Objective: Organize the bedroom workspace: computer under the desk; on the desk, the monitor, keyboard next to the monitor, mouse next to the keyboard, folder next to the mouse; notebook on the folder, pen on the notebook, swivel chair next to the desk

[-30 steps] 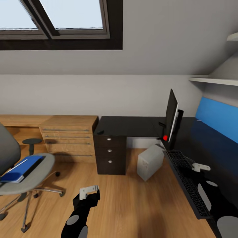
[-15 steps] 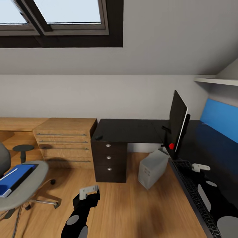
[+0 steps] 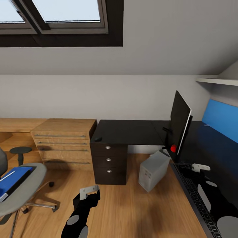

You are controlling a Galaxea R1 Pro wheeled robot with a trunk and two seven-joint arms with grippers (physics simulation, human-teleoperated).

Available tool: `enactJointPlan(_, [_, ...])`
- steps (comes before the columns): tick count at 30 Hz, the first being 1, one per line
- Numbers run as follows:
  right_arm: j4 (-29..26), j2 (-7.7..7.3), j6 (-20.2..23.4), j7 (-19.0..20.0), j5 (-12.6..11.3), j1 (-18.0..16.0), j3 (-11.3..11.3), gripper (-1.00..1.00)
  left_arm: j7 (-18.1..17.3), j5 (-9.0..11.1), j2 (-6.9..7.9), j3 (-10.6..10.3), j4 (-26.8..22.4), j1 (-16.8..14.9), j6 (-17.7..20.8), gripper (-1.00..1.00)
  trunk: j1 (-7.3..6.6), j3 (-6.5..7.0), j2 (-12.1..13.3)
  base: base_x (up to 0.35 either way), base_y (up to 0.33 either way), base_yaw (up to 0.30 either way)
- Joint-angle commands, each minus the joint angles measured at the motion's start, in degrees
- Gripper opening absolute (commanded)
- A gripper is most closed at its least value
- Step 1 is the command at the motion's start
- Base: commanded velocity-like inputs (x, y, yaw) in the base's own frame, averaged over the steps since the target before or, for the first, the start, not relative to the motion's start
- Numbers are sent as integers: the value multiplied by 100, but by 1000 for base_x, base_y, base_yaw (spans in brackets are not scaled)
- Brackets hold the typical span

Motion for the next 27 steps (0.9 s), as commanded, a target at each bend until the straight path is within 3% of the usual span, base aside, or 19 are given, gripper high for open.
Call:
enactJointPlan(1, [-8, 1, 34, 28, -59, -2, -13, 100, 48, 51, 2, -9, -7, -5, 15, 100, 1, -6, -3, 131, 0, 0])
enactJointPlan(10, [-8, -5, 34, 21, -54, -2, -13, 100, 48, 51, 2, -10, -7, -5, 15, 100, 1, -6, -3, 153, 0, 0])
enactJointPlan(27, [9, -18, 51, 19, 120, -2, -13, 100, 48, 75, -26, -123, -73, -5, 15, 100, 1, -6, -3, 12, 0, 0])
